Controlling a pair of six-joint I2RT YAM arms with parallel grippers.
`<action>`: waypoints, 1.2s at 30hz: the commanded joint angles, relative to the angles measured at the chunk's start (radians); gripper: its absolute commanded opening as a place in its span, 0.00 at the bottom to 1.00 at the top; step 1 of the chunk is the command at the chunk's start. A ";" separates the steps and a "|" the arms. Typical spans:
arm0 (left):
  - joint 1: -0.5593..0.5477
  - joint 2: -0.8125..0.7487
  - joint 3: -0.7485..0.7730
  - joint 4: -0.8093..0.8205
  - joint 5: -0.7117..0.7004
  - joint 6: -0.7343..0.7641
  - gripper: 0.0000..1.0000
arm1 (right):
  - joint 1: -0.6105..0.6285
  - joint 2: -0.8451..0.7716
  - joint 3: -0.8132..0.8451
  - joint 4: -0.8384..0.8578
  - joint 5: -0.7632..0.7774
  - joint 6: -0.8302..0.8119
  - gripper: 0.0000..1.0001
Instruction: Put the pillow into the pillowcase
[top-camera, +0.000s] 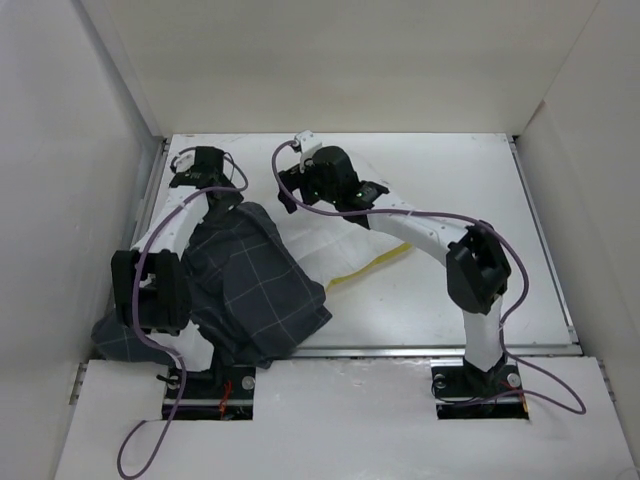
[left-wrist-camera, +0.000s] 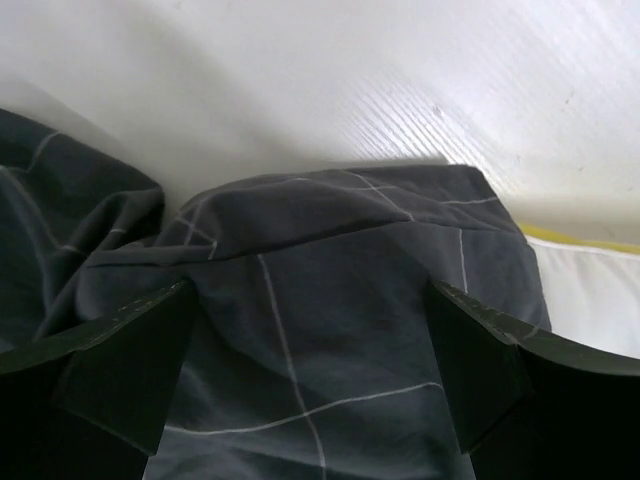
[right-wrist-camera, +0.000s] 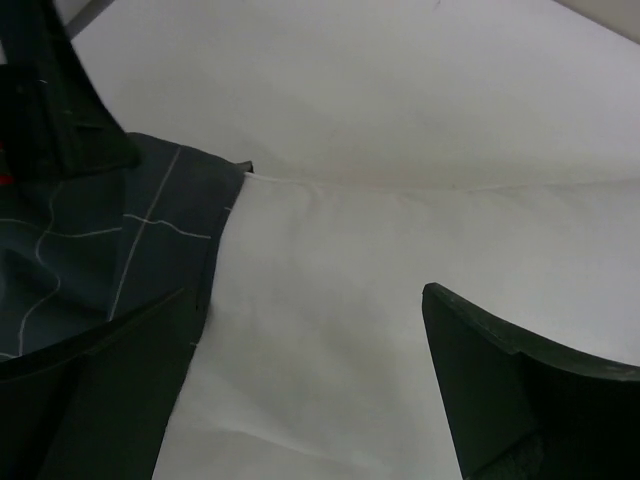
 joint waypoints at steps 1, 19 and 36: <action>-0.026 0.007 0.053 0.044 0.008 0.061 0.96 | -0.013 0.049 0.069 -0.035 -0.140 -0.019 1.00; -0.080 0.263 0.179 0.056 0.098 0.162 0.50 | -0.042 0.240 0.051 -0.046 -0.183 -0.031 0.44; -0.322 0.359 0.797 -0.057 0.142 0.377 0.00 | -0.135 -0.265 -0.538 0.601 -0.295 0.052 0.00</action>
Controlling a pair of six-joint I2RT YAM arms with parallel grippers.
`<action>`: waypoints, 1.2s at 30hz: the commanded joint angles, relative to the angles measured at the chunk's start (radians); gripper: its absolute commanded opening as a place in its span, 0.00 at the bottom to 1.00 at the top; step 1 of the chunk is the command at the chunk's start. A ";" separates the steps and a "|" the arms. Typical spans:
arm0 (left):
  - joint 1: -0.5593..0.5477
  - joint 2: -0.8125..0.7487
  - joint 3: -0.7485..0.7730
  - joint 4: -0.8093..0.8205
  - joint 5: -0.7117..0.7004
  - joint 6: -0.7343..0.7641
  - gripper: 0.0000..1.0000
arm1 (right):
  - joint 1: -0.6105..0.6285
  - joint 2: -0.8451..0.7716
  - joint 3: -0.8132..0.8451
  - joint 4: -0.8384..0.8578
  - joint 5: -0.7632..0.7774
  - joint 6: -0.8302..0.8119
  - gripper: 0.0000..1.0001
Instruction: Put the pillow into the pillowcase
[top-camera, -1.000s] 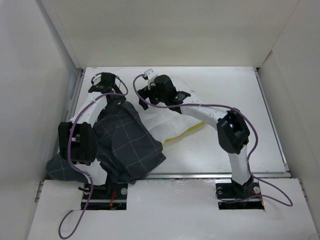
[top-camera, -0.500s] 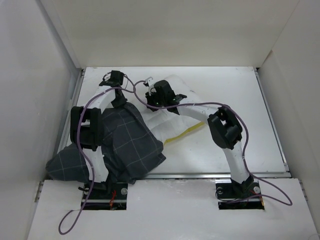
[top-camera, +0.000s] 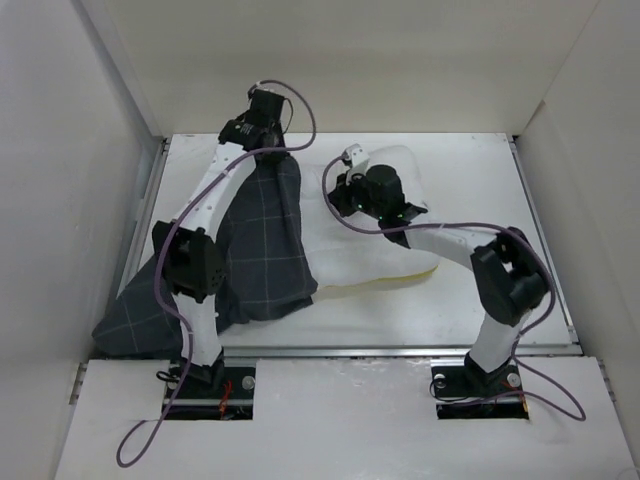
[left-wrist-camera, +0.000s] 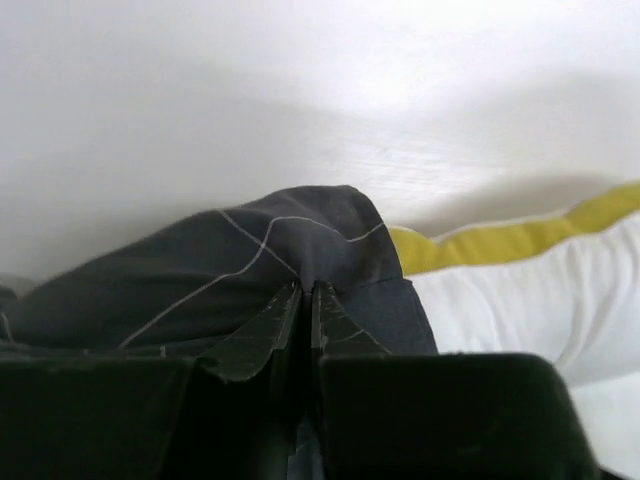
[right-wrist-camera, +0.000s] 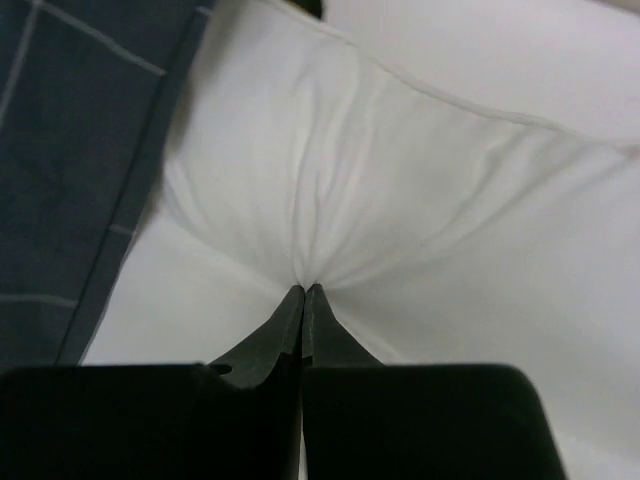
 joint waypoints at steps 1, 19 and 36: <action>-0.079 0.059 0.179 0.028 0.040 0.092 0.00 | 0.023 -0.142 -0.086 0.207 -0.067 0.007 0.00; -0.256 0.097 0.176 0.046 -0.078 0.121 0.80 | 0.023 -0.273 -0.307 0.187 0.205 0.192 0.00; -0.325 0.005 -0.160 0.103 -0.137 0.143 0.00 | 0.023 -0.254 -0.318 0.199 0.162 0.243 0.00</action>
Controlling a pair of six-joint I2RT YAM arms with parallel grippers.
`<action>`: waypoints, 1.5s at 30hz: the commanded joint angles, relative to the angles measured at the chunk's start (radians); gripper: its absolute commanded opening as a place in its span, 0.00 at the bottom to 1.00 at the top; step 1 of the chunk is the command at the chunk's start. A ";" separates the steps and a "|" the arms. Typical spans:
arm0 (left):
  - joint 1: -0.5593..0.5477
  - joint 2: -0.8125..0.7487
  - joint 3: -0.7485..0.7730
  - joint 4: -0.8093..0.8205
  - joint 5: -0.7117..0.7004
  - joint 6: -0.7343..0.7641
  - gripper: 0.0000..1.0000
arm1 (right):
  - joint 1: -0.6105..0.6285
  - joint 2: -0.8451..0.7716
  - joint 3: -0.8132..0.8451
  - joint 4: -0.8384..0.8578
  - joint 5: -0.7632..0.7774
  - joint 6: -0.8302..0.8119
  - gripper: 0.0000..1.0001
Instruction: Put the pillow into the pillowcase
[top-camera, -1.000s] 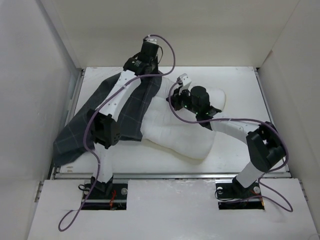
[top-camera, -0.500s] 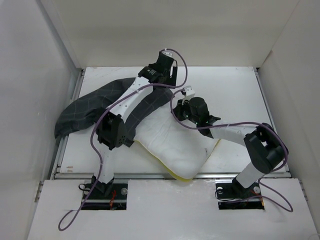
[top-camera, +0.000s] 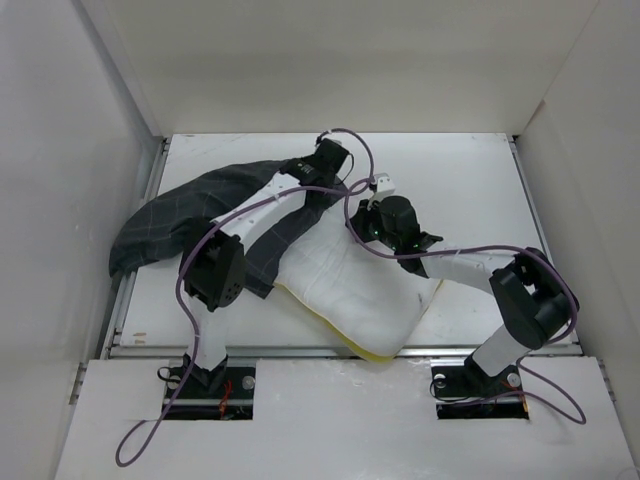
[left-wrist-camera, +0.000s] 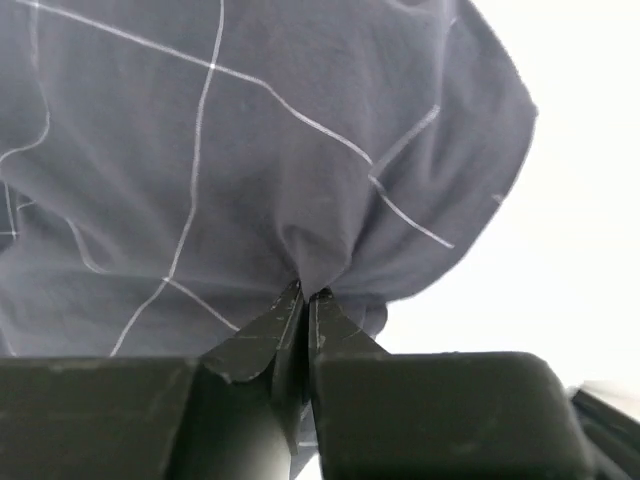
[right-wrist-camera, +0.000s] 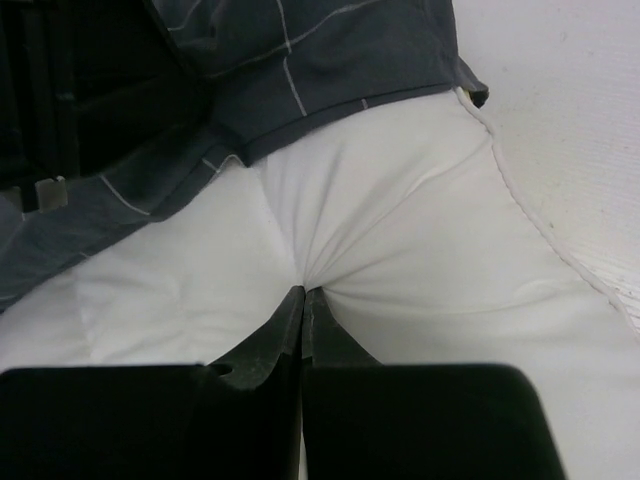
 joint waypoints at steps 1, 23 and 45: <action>-0.037 -0.021 0.126 -0.012 0.013 0.015 0.00 | 0.004 -0.031 0.026 0.142 -0.035 0.019 0.00; -0.204 -0.371 -0.363 0.288 0.437 -0.050 1.00 | -0.079 -0.036 -0.299 0.921 0.263 0.304 0.00; -0.163 -1.020 -1.219 0.348 0.023 -0.663 1.00 | 0.294 -0.338 -0.027 -0.550 0.264 -0.270 0.99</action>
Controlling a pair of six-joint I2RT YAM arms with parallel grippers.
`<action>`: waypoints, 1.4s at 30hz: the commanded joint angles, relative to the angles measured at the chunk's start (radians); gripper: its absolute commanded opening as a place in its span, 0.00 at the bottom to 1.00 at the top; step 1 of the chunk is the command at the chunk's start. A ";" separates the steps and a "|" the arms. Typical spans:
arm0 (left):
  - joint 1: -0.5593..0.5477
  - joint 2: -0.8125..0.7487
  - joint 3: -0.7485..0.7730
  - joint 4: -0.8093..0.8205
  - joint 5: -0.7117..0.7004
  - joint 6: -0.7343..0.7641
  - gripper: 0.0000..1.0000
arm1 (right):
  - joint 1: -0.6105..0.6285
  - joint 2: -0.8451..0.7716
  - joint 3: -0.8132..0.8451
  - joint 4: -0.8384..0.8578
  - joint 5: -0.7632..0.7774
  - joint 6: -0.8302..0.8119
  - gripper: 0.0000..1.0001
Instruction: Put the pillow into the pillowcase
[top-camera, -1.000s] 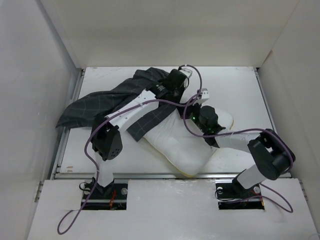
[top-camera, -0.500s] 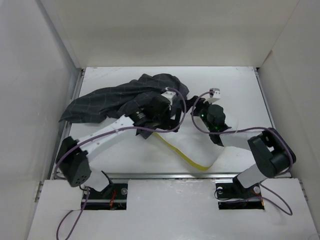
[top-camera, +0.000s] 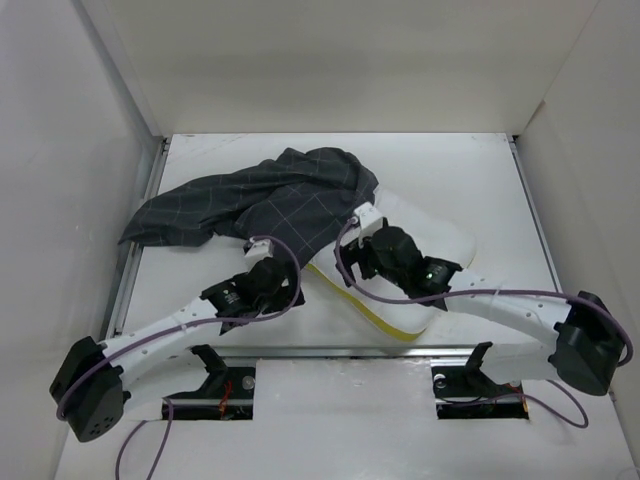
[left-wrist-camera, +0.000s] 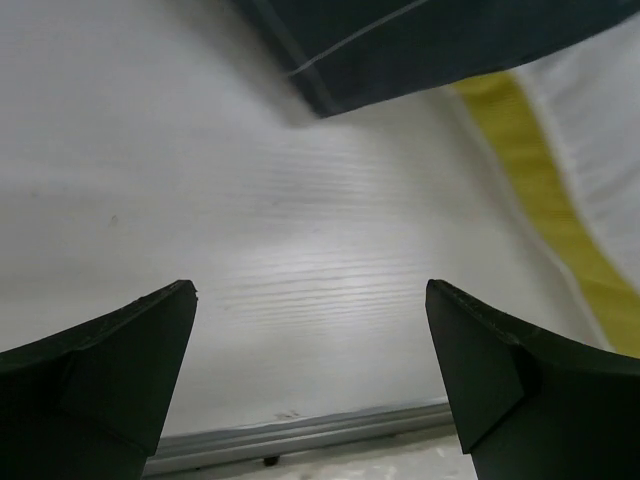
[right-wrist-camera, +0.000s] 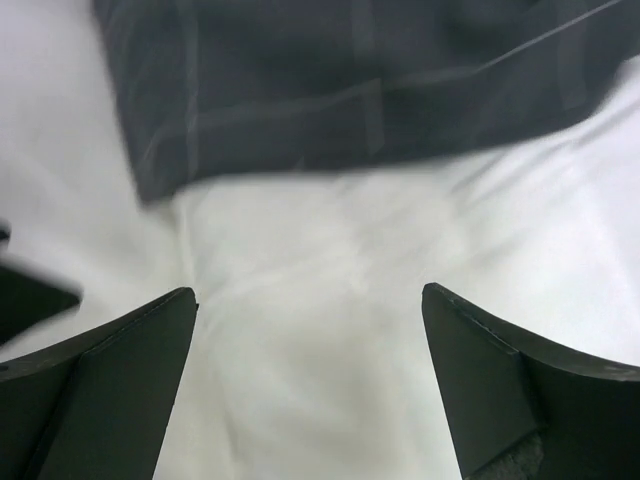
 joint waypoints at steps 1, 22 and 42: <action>0.015 -0.011 -0.064 0.139 -0.040 -0.074 1.00 | 0.063 -0.002 0.001 -0.162 0.016 -0.063 0.99; 0.096 0.359 -0.007 0.454 -0.209 -0.001 0.72 | 0.099 0.198 0.055 0.022 0.209 -0.006 0.00; -0.037 0.236 0.231 0.303 -0.147 0.214 0.00 | 0.099 0.145 0.180 0.354 0.277 0.012 0.00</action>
